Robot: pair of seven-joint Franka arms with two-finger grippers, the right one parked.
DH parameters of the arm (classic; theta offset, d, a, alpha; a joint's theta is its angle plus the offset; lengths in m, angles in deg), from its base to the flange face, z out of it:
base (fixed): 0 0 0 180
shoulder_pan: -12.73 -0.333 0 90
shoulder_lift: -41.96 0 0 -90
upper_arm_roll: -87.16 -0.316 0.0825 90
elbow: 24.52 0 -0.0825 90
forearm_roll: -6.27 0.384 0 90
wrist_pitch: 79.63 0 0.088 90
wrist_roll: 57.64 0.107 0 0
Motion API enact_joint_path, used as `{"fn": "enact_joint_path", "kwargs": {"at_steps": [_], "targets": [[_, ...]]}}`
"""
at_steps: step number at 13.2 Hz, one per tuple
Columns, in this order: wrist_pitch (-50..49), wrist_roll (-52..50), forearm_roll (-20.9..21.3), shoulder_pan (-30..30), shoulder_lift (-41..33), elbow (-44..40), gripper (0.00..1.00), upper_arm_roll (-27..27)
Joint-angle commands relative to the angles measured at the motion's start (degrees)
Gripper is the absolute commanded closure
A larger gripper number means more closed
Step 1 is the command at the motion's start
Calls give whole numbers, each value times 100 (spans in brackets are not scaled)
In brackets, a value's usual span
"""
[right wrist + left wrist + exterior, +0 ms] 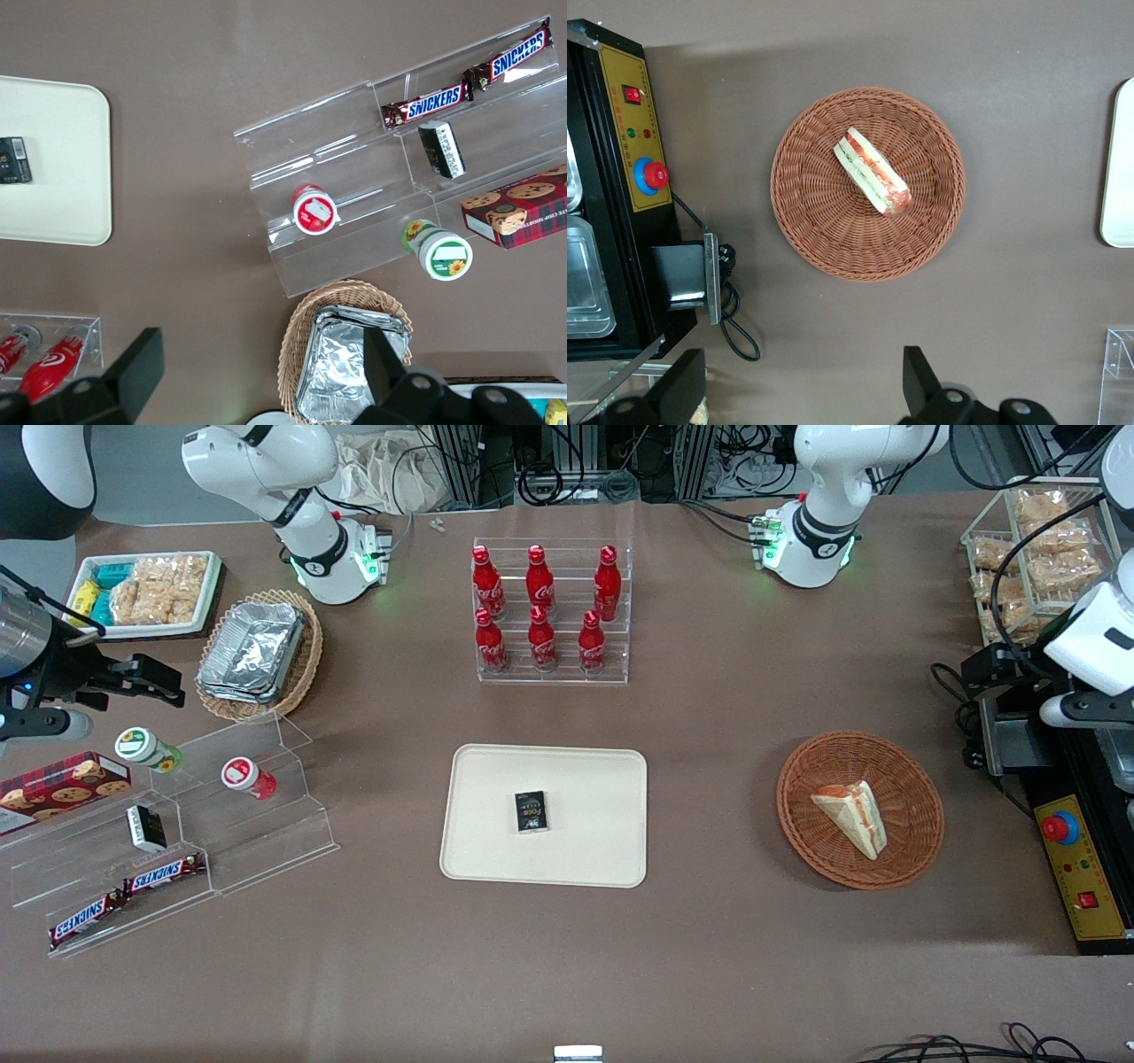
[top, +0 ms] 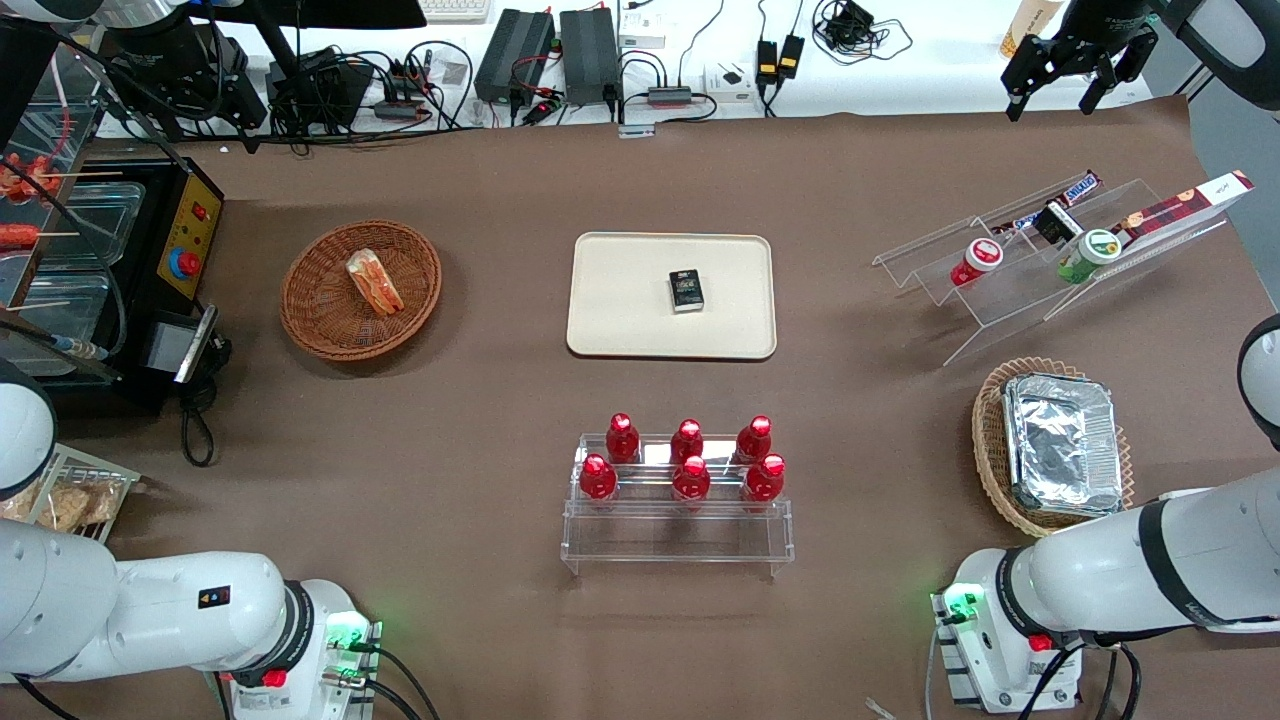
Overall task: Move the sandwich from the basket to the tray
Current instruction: 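Move the left gripper over the wrapped sandwich in the wicker basket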
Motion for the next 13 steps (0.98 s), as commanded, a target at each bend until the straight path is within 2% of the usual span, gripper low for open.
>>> {"fn": "enact_joint_path", "kwargs": {"at_steps": [1, 13], "targets": [[25, -80, 3, 4, 31, -22, 0, 2], [-230, -282, 29, 22, 496, -31, 1, -16]]}}
